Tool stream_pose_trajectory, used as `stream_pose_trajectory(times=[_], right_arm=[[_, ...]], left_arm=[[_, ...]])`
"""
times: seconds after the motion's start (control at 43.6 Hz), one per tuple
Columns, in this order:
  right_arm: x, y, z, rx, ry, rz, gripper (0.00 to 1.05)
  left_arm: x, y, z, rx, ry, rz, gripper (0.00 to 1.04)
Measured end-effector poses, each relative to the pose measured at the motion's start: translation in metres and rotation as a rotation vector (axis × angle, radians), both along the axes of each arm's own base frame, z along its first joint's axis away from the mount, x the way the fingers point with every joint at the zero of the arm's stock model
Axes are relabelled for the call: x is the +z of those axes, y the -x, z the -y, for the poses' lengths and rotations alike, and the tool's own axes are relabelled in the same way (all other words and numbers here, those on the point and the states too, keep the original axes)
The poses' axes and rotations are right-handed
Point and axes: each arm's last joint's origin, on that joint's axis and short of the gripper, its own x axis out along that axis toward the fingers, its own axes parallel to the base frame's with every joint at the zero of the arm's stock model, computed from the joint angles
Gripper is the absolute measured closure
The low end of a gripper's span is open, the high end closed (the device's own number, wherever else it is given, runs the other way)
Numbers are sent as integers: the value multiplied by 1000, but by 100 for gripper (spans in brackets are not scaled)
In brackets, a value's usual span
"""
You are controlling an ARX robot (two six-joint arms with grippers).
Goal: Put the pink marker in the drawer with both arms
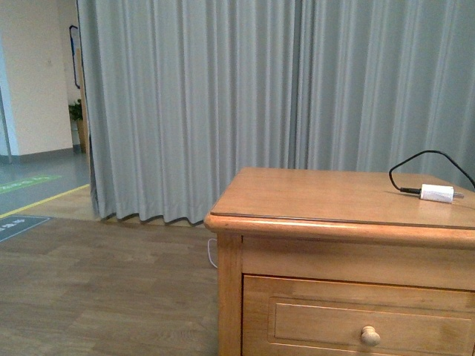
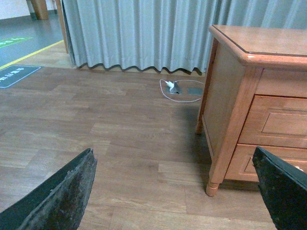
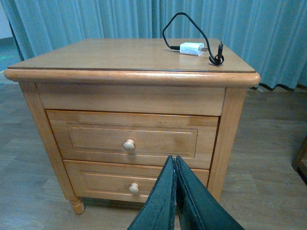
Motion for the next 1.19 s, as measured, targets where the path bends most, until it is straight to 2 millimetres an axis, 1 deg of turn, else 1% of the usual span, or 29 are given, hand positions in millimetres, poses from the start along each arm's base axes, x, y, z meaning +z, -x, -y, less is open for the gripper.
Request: stream_pose_trajectory(times=[0.206,0.298,0.367,0.665,0.78,0.986,1.032,1.146,1.192], right_arm=[[0,4,0,0,0,-1,103],[-5,11,0,1,0,-37,103],[-3,14,0,1,0,-6,103],[-3,15,0,1,0,-6,103],[-3,15,0,0,2,-6,86],[-3,15,0,1,2,-6,38],[-3,15,0,0,2,-6,24],[-3,15,0,0,1,-6,6],[-3,15,0,0,1,-6,9]], left_arm=[[0,0,0,0,0,0,6],[0,0,0,0,0,0,6],[0,0,0,0,0,0,6],[0,0,0,0,0,0,6],[0,0,0,0,0,0,6],[0,0,0,0,0,0,6],[0,0,0,0,0,0,6],[0,0,0,0,0,0,6],[0,0,0,0,0,0,6]])
